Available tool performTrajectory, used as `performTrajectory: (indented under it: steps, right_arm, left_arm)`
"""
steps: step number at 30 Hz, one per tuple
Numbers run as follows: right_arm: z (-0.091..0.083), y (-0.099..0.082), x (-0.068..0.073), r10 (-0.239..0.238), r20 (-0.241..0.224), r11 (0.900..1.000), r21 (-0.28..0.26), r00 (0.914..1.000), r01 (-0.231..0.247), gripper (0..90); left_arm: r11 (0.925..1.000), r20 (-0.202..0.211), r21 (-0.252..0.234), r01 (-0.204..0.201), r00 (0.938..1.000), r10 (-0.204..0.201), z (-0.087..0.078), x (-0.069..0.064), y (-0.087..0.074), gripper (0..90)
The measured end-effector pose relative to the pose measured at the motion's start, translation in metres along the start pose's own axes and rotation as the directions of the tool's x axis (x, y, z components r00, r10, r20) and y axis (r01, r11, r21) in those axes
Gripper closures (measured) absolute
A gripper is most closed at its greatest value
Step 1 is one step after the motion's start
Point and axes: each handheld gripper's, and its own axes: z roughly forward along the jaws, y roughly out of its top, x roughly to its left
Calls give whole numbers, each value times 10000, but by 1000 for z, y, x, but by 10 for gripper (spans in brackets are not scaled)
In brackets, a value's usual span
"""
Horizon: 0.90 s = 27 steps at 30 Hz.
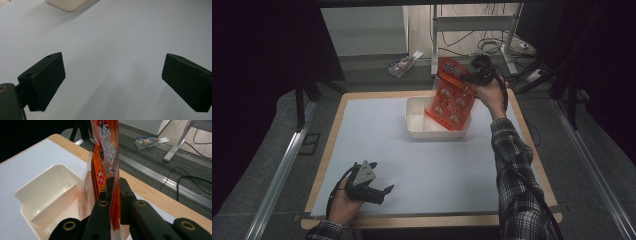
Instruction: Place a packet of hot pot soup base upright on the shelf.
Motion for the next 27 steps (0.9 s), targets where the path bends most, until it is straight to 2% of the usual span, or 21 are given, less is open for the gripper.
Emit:
performTrajectory:
  steps: [5, 10, 13, 15, 17, 19, 21, 23, 27]
  right_arm:
    - [6, -4, -8, 191, 326, 9998, -94, 9993, -188, 875]
    - [7, -3, -11, 274, 579, 9996, -38, 9979, -272, 808]
    - [7, -2, -9, 229, 926, 9997, -21, 9954, -228, 671]
    - [7, -1, -10, 286, 1101, 9996, -40, 9935, -283, 544]
    - [7, 1, -11, 522, 1391, 9986, -132, 9889, -509, 369]
    - [8, 2, -12, 720, 1436, 9974, -109, 9870, -712, 221]
    - [9, 3, -11, 690, 1329, 9976, 12, 9887, -698, 138]
    - [8, 5, -9, 688, 1217, 9976, -83, 9902, -683, 86]
    - [5, 8, -5, 512, 983, 9986, -172, 9938, -498, 38]
  left_arm:
    - [10000, 8, 43, -2, 10000, 2, 0, 0, 0, 49]
    - [10000, 13, 29, 16, 10000, -16, 0, 0, -1, 49]
    - [10000, 18, 33, 21, 10000, -21, 0, 0, 0, 49]
    - [10000, 16, 41, 3, 10000, -4, 0, 0, 0, 49]
    - [10000, 19, 42, 12, 10000, -12, 1, 0, 0, 49]
    - [10000, 21, 50, 5, 10000, -5, 1, 0, 0, 49]
    - [10000, 27, 36, 7, 10000, -7, 1, 0, 0, 49]
    - [10000, 34, 23, 23, 10000, -23, 1, 0, 0, 49]
    - [9999, 105, -24, 112, 9999, -112, 0, 0, 0, 47]
